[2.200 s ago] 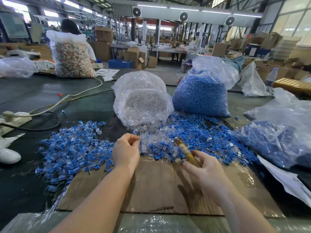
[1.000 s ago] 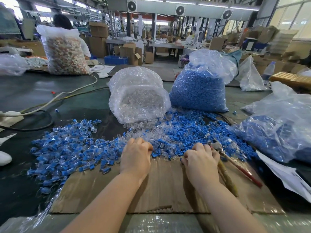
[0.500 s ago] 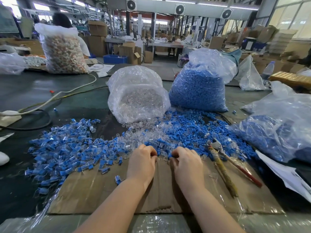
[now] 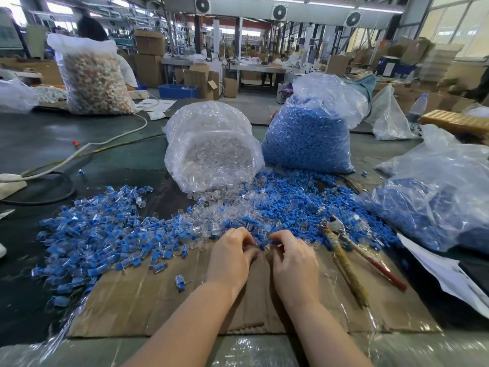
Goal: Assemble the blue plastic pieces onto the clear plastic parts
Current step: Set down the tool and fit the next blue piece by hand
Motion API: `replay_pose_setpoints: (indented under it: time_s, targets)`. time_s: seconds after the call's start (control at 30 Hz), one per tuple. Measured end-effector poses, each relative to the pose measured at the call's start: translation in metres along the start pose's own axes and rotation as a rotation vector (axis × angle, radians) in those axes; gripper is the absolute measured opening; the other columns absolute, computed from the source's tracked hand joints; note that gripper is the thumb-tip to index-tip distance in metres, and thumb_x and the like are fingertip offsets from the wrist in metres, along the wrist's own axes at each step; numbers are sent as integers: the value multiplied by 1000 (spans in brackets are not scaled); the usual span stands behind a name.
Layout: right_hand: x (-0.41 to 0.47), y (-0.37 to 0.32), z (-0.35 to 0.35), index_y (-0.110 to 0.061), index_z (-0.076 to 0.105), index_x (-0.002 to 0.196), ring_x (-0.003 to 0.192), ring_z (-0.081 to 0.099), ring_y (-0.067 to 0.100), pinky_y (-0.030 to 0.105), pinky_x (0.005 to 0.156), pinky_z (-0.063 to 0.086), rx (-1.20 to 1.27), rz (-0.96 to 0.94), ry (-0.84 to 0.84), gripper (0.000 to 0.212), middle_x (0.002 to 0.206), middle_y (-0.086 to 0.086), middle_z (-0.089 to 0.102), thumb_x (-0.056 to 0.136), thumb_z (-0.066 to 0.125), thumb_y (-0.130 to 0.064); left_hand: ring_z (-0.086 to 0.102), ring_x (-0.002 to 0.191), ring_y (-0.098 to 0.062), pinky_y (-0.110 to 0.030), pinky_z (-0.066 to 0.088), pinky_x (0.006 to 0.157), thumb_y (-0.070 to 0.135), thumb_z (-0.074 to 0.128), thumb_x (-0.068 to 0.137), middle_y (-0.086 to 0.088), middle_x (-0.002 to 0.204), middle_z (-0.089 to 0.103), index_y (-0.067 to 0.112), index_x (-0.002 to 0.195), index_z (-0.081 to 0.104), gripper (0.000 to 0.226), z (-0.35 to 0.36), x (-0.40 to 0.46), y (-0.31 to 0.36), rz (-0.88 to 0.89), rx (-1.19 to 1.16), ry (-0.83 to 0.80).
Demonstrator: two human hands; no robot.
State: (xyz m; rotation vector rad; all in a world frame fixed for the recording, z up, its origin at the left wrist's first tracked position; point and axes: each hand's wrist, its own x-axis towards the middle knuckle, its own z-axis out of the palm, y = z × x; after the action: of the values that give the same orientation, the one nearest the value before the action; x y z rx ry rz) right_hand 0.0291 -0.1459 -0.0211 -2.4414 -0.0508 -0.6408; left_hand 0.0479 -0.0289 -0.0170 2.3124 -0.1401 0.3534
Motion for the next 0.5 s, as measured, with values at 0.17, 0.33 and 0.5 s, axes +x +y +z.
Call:
replay_pose_setpoints:
  time_s: [0.17, 0.33, 0.5]
  targets:
    - [-1, 1, 0, -14, 65, 89, 83, 55, 20, 29, 72, 39, 53, -66, -2, 5, 85, -2, 65, 85, 65, -14, 46, 74, 1, -8, 31, 67, 16, 63, 87, 9, 86, 49, 24, 110, 65, 25, -4, -3, -3, -66, -146, 9]
    - [-1, 2, 1, -12, 68, 81, 78, 58, 22, 25, 70, 37, 65, -77, 27, 3, 78, 0, 66, 80, 70, -10, 56, 76, -3, -2, 41, 65, 9, 67, 82, 4, 88, 60, 19, 99, 65, 20, -8, -7, -4, -127, -277, -11]
    - [-2, 1, 0, -13, 71, 83, 78, 62, 18, 22, 72, 40, 80, -92, 51, 5, 80, -2, 69, 79, 71, -10, 59, 62, 5, -3, 40, 61, 15, 69, 82, 13, 67, 64, 25, 76, 66, 11, -8, -9, -1, -129, -331, 37]
